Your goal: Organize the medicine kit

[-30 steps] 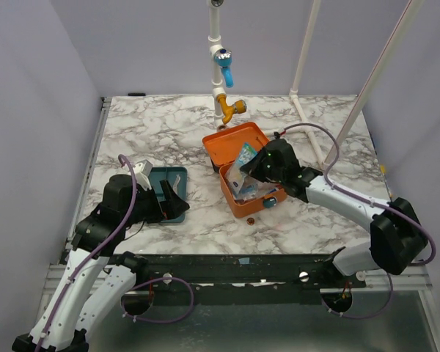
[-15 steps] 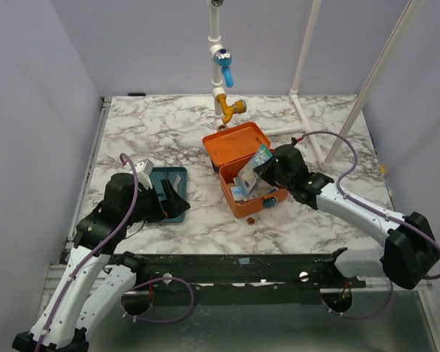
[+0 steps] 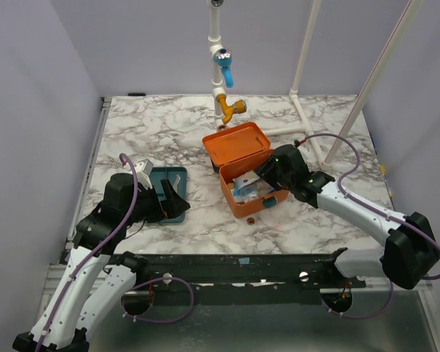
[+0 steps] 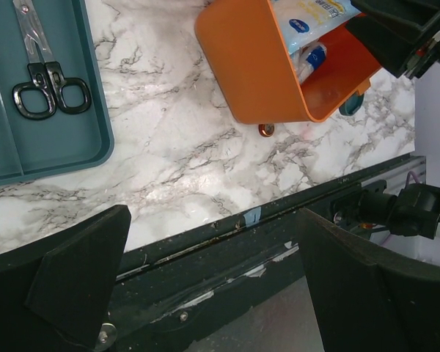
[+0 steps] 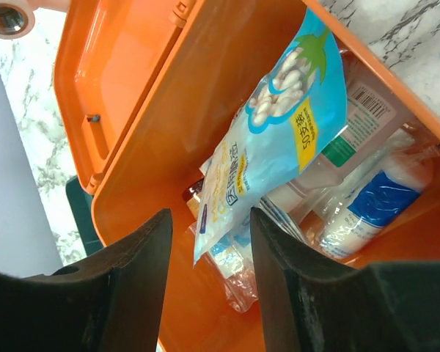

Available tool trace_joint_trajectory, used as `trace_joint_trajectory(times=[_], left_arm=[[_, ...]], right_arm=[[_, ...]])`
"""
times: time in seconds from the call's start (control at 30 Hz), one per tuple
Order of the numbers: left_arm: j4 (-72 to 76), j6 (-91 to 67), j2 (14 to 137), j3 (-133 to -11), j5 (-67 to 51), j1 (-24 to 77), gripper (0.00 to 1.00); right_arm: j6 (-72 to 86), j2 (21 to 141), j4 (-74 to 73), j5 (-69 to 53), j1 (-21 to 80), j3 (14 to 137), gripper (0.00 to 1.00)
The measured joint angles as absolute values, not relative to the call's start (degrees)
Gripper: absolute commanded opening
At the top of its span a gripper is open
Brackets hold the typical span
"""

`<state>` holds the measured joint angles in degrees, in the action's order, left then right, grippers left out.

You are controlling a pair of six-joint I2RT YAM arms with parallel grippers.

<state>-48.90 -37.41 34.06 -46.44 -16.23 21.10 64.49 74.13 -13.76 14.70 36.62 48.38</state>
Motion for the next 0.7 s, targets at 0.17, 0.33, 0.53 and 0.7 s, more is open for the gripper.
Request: trace_joint_trajectory(times=[0.17, 0.33, 0.53, 0.7], left_arm=[[-48.77, -37.41, 34.06, -46.44, -16.47, 21.06, 0.98], [-47.86, -37.43, 34.09, -46.35, -16.78, 21.06, 0.98], [-47.53, -37.45, 34.06, -46.35, -16.97, 21.06, 0.98], [-47.66, -37.47, 33.65, -46.33, -16.97, 21.06, 0.99]], right_arm=[[61.17, 73.28, -18.28, 15.42, 36.62, 52.45, 0.44], [56.25, 70.89, -20.25, 15.4, 36.62, 55.77, 0.27], [50.7, 75.55, -20.93, 15.31, 36.62, 61.71, 0.01], [45.71, 84.73, -23.09, 15.4, 36.62, 65.54, 0.01]])
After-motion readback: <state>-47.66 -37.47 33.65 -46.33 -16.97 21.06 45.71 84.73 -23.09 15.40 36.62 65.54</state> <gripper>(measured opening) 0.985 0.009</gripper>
